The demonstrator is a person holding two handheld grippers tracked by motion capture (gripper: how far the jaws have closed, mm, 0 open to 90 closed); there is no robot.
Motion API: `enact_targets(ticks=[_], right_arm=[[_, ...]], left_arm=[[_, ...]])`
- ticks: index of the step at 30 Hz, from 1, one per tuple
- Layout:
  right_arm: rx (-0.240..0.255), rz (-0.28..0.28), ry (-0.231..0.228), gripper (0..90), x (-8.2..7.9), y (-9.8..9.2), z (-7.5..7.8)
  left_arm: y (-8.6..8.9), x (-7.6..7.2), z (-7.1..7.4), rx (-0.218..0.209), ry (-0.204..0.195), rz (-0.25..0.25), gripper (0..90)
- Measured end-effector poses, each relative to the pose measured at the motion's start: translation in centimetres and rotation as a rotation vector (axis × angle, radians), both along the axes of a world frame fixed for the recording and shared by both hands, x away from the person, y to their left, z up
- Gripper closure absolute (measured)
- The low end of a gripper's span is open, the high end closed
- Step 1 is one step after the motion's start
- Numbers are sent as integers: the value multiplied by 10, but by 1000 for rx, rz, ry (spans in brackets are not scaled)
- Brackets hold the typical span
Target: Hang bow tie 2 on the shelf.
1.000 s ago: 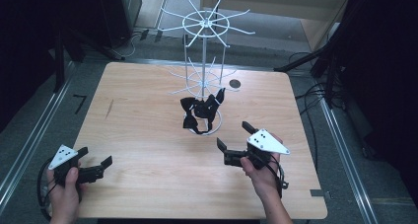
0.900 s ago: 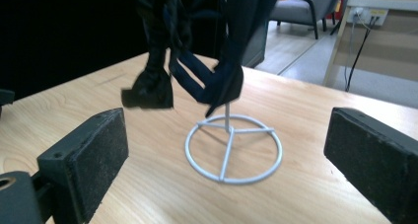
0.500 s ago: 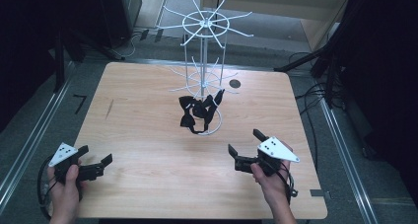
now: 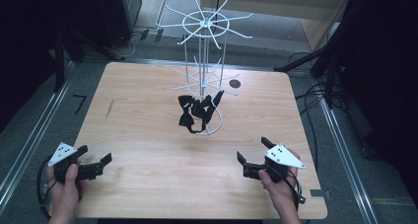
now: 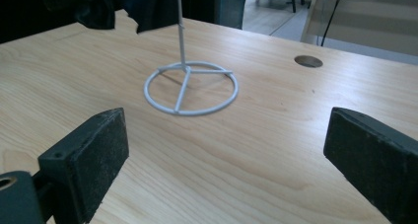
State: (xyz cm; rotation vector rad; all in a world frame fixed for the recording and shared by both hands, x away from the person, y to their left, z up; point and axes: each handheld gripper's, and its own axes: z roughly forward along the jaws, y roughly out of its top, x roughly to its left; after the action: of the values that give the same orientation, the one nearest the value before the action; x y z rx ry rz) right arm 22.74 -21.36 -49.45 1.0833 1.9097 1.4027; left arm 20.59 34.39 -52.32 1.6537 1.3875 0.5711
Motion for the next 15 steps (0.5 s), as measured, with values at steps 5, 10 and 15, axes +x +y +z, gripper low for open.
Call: enact_targets(ticks=[5,10,15], right_arm=[[-21,-23,15,36,-1,-11,-8],[-42,-89,60,46,0,-33,-24],[-29,-139,89,49,1,-53,-32]], left_arm=[[-2,2,0,26,3,14,0],[-2,6,0,31,7,22,0],[0,7,0,21,8,22,0]])
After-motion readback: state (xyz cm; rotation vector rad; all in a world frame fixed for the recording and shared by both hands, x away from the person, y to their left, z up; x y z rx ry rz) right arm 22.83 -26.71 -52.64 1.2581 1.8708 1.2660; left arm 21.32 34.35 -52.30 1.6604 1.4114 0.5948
